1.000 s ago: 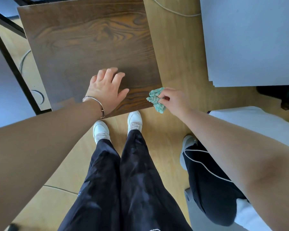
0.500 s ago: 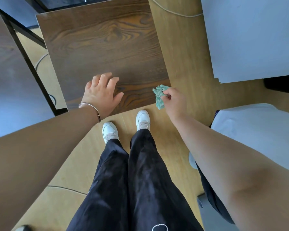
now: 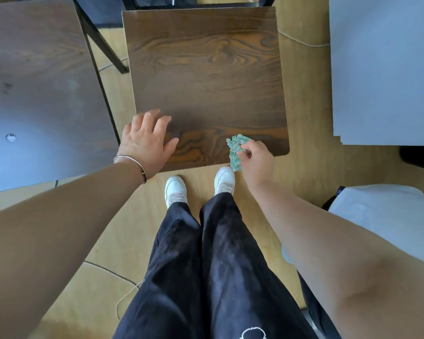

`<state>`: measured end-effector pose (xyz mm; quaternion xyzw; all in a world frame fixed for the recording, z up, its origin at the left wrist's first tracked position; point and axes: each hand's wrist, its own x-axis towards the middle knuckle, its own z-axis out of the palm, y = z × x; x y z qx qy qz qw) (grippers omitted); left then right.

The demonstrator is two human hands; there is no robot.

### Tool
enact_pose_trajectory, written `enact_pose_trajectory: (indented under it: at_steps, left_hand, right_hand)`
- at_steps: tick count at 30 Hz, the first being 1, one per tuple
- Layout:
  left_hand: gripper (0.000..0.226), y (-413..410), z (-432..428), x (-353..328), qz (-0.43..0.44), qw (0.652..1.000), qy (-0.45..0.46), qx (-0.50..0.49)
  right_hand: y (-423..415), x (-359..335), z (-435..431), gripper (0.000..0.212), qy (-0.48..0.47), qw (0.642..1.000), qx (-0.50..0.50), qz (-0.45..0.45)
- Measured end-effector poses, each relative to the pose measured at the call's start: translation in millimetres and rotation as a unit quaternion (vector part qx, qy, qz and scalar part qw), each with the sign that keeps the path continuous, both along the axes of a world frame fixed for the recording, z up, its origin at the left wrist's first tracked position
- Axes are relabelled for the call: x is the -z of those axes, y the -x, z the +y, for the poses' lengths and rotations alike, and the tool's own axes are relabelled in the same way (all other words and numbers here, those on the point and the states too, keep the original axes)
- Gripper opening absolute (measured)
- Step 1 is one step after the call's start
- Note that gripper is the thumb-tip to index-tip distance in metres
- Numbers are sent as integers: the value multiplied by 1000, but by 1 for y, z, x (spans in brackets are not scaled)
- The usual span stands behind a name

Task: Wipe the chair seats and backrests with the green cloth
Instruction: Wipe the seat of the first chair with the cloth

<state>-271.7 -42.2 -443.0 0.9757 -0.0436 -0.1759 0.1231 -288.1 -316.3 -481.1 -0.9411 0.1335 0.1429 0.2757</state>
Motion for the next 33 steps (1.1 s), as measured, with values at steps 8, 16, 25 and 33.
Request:
enact_pose_trajectory:
  at_steps: [8,16,25,33]
  left_hand:
    - [53,20,50,-2,-2,999,-3,-41]
    - [53,43,84,-5,-9,996,0,-89]
    - [52,51,104,-11,-12,993,-2,-119]
    - [52,34,101,-18,-8,993,-26,-115]
  right_hand:
    - [11,3,56,3,-14,998,-53,7]
    - [23,0,119,1,-37,992,-119,5]
    - [31,5,176,4,-82,979,-185,11]
    - [24,4,186,12,-110,953,-282,7]
